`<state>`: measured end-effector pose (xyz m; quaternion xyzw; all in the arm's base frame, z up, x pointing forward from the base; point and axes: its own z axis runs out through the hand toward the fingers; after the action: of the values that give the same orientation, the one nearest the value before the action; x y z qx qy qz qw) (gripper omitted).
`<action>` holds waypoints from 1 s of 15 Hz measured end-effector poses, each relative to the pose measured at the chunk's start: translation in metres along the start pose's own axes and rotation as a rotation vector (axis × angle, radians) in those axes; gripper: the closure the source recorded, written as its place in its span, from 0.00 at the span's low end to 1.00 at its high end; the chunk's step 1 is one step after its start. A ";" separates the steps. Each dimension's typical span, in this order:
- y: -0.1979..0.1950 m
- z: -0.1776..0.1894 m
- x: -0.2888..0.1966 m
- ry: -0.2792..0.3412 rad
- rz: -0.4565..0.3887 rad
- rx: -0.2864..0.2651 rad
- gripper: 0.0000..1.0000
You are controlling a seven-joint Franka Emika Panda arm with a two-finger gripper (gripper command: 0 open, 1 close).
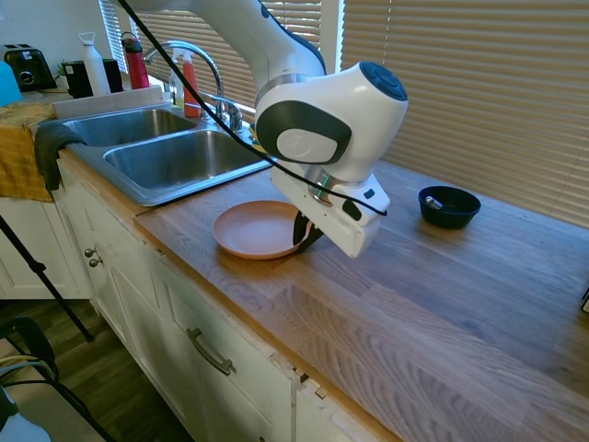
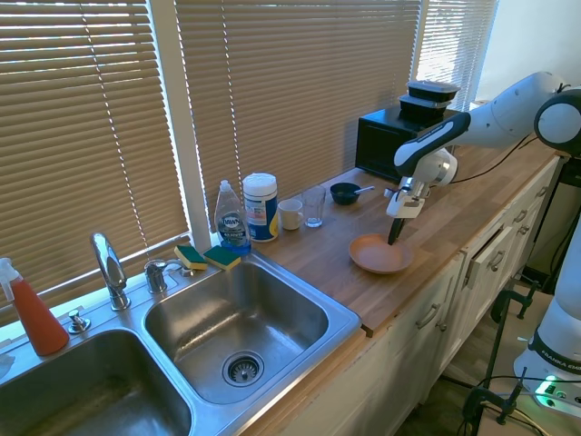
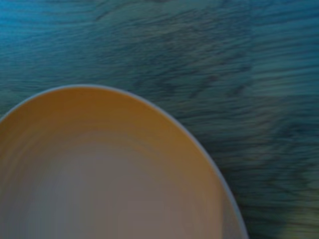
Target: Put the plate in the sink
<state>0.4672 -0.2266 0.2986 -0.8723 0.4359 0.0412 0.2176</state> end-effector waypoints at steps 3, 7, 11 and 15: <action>-0.010 -0.002 0.001 -0.035 -0.013 0.008 1.00; -0.048 -0.017 -0.020 -0.032 -0.042 0.025 1.00; -0.129 -0.029 -0.083 -0.021 -0.060 0.028 1.00; -0.204 -0.022 -0.143 -0.025 -0.078 0.029 1.00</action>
<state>0.5355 -0.0227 0.4261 -0.8848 0.3993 0.0373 0.2372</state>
